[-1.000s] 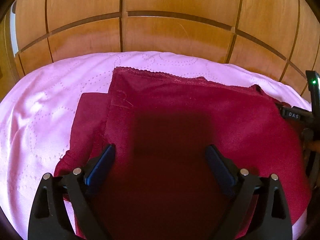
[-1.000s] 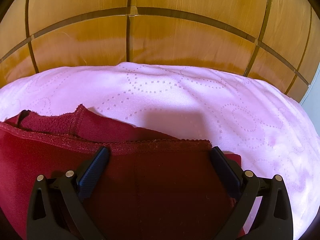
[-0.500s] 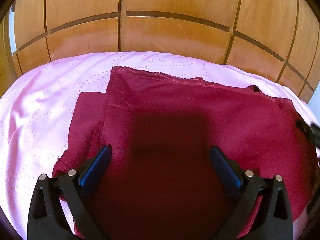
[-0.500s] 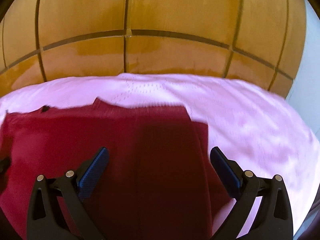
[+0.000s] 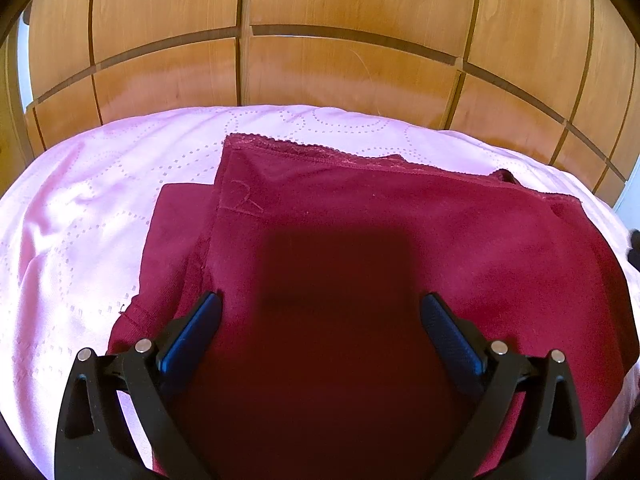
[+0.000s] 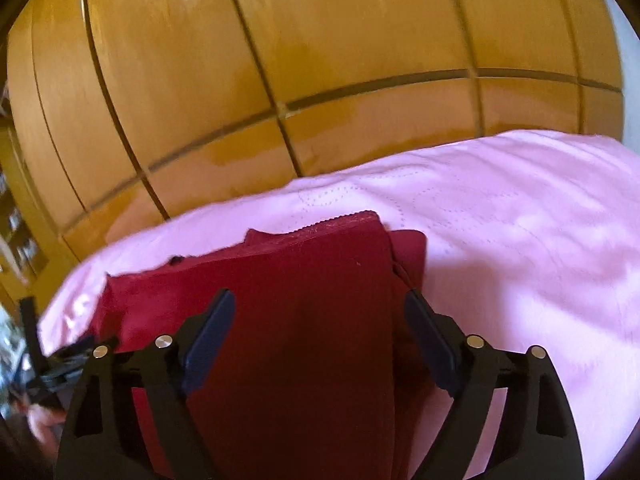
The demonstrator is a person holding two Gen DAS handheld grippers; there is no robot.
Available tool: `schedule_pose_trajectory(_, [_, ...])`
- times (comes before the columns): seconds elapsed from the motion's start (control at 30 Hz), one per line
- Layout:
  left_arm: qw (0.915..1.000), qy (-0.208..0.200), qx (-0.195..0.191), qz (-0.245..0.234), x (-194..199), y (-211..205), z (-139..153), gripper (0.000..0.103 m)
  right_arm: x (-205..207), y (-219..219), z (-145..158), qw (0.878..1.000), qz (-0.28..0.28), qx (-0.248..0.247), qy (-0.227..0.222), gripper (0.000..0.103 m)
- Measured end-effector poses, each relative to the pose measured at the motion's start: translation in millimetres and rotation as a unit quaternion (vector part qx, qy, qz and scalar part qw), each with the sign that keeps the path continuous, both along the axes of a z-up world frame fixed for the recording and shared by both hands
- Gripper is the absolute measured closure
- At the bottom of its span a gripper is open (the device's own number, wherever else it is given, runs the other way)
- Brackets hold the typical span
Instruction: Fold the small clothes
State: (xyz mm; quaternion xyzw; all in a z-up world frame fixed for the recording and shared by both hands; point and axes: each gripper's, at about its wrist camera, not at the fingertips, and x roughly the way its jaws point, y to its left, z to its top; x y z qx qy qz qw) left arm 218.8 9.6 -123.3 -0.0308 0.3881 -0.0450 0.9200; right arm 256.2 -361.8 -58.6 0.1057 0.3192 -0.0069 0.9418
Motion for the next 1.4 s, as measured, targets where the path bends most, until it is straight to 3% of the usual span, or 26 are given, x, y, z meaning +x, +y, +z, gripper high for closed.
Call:
schedule_pose_trajectory(0.17, [1.0, 0.001, -0.002, 0.0, 0.1, -0.6, -1.2, 0.003, 42.3, -5.5, -25.1, 0.998, -0.022, -0.018, 0.061, 0.027])
schedule_pose_trajectory(0.2, [1.0, 0.002, -0.001, 0.0, 0.4, -0.9, -1.9, 0.003, 53.9, -4.3, -37.5, 0.994, -0.033, -0.045, 0.089, 0.027])
schedule_pose_trajectory(0.27, [1.0, 0.004, 0.007, 0.001, 1.9, -3.9, -3.4, 0.003, 65.9, -6.0, -49.7, 0.991, -0.039, -0.057, 0.111, 0.023])
schedule_pose_trajectory(0.4, [1.0, 0.004, 0.005, 0.001, 1.6, -3.6, -3.5, 0.002, 68.4, -12.7, -48.3, 0.99, -0.064, -0.051, 0.115, 0.013])
schedule_pose_trajectory(0.57, [1.0, 0.001, -0.005, -0.001, -0.1, -0.7, -2.5, 0.002, 11.9, -33.1, -28.3, 0.988, -0.137, 0.034, 0.058, 0.012])
schedule_pose_trajectory(0.77, [0.9998, -0.003, -0.017, -0.007, -7.9, 1.4, 0.2, 0.002, -55.9, -39.8, -22.3, 0.984, -0.137, 0.111, 0.035, 0.01])
schedule_pose_trajectory(0.93, [0.9994, -0.016, -0.03, -0.011, -26.2, 4.1, 2.6, 0.002, -87.3, -50.1, -37.1, 0.964, -0.127, 0.221, 0.07, 0.01])
schedule_pose_trajectory(1.13, [0.9993, -0.027, -0.016, -0.02, -46.8, -0.6, 2.8, 0.002, -108.4, -29.2, -35.7, 0.958, -0.093, 0.26, 0.081, 0.01])
schedule_pose_trajectory(1.23, [0.9992, -0.035, -0.009, -0.016, -54.2, -2.2, 6.8, 0.003, -112.5, -19.1, -42.2, 0.941, -0.073, 0.317, 0.098, 0.01])
schedule_pose_trajectory(1.33, [0.9973, -0.048, -0.053, -0.015, -63.4, 3.6, 12.1, 0.003, -116.6, -11.0, -53.9, 0.918, -0.062, 0.376, 0.111, 0.01])
schedule_pose_trajectory(1.4, [0.9962, -0.049, -0.07, -0.017, -65.8, 4.6, 12.8, 0.003, -115.4, -6.1, -54.4, 0.921, -0.058, 0.371, 0.107, 0.01])
